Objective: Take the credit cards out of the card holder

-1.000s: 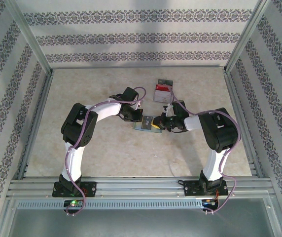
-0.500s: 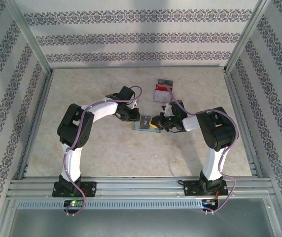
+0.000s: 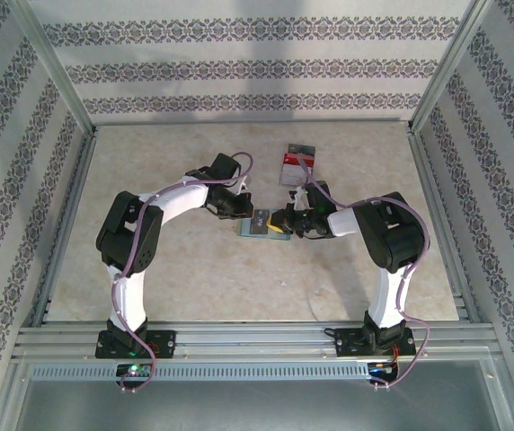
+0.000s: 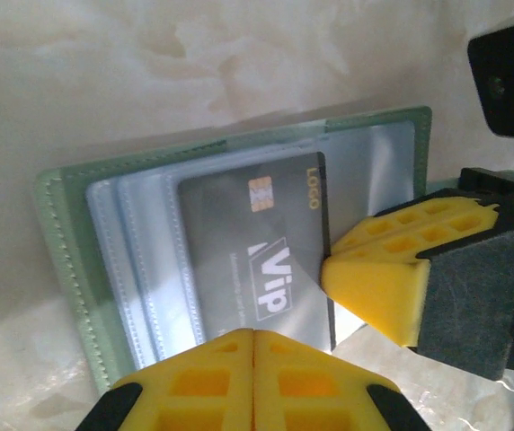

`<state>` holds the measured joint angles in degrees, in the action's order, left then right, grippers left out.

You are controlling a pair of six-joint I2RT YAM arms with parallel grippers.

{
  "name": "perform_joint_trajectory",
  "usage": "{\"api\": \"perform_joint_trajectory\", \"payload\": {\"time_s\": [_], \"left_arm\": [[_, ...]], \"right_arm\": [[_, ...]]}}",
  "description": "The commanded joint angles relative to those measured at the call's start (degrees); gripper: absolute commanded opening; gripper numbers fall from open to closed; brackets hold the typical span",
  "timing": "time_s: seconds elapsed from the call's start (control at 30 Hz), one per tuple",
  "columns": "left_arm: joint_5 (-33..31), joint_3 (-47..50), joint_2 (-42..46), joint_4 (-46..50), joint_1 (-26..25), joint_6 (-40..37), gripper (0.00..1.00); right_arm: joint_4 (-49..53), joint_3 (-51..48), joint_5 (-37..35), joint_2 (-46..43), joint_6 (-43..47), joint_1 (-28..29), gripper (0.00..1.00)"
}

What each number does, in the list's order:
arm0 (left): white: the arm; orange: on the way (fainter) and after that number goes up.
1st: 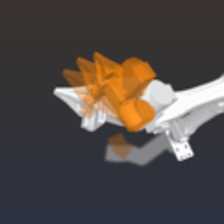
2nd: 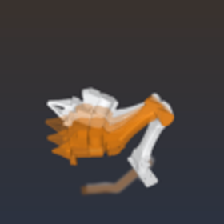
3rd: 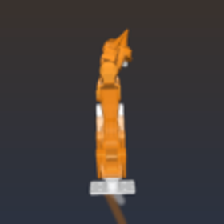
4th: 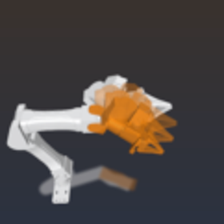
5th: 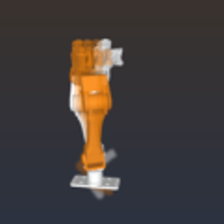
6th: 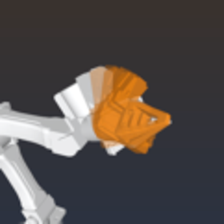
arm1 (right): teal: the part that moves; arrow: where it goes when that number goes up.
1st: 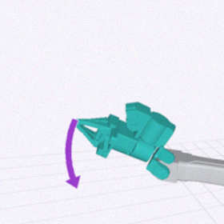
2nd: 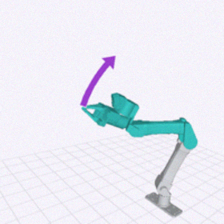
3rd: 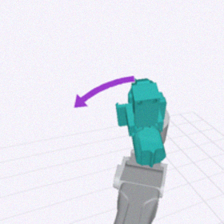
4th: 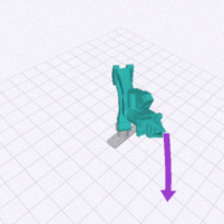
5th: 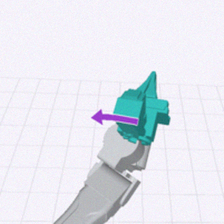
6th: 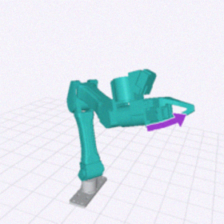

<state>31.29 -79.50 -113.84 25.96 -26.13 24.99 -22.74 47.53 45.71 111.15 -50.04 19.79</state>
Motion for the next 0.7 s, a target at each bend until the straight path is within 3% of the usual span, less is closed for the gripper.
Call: {"api": "perform_joint_trajectory", "payload": {"time_s": [0.0,0.27,0.67], "left_arm": [[2.91,-0.12,-1.7,-1.7,0.29,1.29,0.07],[2.89,-0.3,-4.43,-2.15,0.09,1.36,0.07],[-5.98,-0.65,-5.77,3.08,0.11,-1.68,0.06]], "right_arm": [[1.08,0.64,-2.27,1.61,-0.51,0.95,0.02],[1.69,0.9,-2.3,1.48,-0.24,0.97,0.02],[3.83,0.99,-2.65,0.9,1.23,0.95,0.02]]}}
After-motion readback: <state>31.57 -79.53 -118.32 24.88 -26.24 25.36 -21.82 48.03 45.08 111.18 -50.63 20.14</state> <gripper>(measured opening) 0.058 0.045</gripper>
